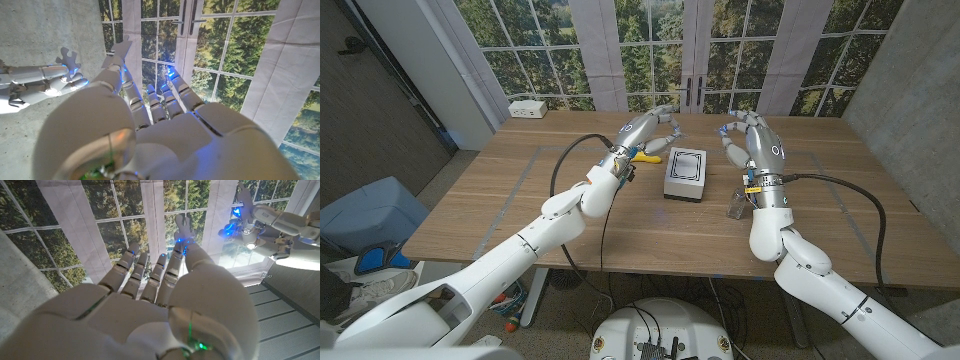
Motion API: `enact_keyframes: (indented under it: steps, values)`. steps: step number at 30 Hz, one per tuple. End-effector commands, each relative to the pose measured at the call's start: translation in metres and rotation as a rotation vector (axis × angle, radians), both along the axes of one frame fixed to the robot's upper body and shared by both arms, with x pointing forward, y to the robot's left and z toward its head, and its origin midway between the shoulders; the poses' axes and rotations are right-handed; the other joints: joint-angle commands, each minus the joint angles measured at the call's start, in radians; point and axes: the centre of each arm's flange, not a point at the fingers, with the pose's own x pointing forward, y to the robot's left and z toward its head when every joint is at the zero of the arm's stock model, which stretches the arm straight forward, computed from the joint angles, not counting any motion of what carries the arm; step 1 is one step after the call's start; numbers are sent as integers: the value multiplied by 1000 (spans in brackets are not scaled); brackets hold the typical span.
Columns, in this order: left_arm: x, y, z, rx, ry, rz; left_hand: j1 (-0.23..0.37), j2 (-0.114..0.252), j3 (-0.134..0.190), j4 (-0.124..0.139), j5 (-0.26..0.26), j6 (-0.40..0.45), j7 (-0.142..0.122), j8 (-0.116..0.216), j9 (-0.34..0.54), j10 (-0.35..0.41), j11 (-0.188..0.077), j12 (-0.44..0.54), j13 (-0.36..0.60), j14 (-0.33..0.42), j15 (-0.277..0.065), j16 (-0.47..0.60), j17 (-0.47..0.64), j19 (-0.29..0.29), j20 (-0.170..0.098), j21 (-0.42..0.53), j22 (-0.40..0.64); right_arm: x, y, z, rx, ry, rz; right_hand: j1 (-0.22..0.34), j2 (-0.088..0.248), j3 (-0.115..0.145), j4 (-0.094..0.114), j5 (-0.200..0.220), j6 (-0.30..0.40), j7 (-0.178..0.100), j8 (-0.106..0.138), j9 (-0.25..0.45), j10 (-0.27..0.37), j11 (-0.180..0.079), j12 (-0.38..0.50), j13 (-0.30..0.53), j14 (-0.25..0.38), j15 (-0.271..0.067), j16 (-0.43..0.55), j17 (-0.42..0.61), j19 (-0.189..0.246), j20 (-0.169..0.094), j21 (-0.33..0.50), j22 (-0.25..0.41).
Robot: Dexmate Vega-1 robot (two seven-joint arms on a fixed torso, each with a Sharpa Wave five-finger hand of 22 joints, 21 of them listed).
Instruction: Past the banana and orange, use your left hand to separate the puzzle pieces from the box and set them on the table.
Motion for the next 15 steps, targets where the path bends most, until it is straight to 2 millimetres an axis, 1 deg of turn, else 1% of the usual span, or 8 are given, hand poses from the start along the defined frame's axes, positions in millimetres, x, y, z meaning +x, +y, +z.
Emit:
enact_keyframes:
  steps: [1,5,11,15]
  values:
    - [2,9,-5,-6,-14,104,5,-5,-6,-3,6,53,-24,6,-1,6,-12,7,-1,4,-73,7,3,-1,-6,5,2,8,0,1,-18,76,-57,3,14,-6,1,3,0,-11,6,4,-2,-1,0,3,-6,-146,6,4,2,0,7,2]
    - [4,11,-8,3,-13,149,6,-5,-7,-3,7,55,-23,5,-7,22,-31,12,-1,10,-79,9,3,-2,-6,7,2,12,-1,0,-24,110,-84,2,15,-10,3,2,-7,-16,5,4,-5,-2,-2,5,-11,-143,6,7,1,-1,8,2]
    - [5,13,-12,14,-9,188,7,-8,-9,-4,8,60,-22,6,-11,29,-33,14,-1,14,-81,10,2,-1,-5,8,2,18,-2,0,-33,159,-97,2,17,-15,3,2,-7,-13,6,5,-9,2,-4,6,-15,-139,8,10,1,-1,8,2]
    - [5,15,-14,17,-6,204,10,-12,-9,-8,9,72,-21,8,-16,45,-42,19,-2,19,-83,10,0,0,-5,9,2,22,-3,-1,-37,187,-113,4,18,-18,2,3,-8,-11,6,5,-7,2,-4,7,-17,-139,9,12,1,-1,9,3]
